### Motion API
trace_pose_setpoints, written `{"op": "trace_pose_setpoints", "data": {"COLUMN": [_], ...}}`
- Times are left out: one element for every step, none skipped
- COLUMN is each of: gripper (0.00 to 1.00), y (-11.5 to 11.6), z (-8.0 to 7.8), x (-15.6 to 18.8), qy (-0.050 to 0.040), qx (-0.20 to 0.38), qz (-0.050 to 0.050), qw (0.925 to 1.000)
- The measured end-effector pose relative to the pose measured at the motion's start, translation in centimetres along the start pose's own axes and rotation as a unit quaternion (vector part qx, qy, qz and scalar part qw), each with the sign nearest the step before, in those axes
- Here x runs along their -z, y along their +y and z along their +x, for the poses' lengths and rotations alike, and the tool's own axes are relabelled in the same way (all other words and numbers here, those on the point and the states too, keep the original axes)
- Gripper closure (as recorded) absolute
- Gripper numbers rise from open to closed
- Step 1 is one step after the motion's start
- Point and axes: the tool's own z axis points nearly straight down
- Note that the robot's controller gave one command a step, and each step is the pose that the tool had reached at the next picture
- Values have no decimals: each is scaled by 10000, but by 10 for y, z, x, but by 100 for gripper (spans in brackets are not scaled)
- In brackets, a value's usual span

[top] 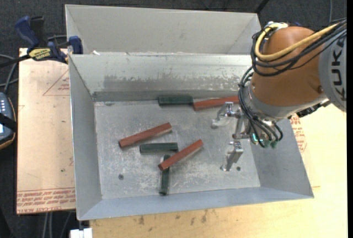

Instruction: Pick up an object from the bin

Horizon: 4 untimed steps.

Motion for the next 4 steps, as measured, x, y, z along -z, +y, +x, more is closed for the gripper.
{"op": "trace_pose_setpoints", "data": {"gripper": [0,100,0,0], "y": [0,54,55,55], "z": [-1,-49,-49,-49], "x": [4,-139,-140,-140], "qy": [-39,-70,-103,-104], "qx": [0,765,758,756], "qz": [0,44,31,30], "qw": [10000,9970,9971,9971]}}
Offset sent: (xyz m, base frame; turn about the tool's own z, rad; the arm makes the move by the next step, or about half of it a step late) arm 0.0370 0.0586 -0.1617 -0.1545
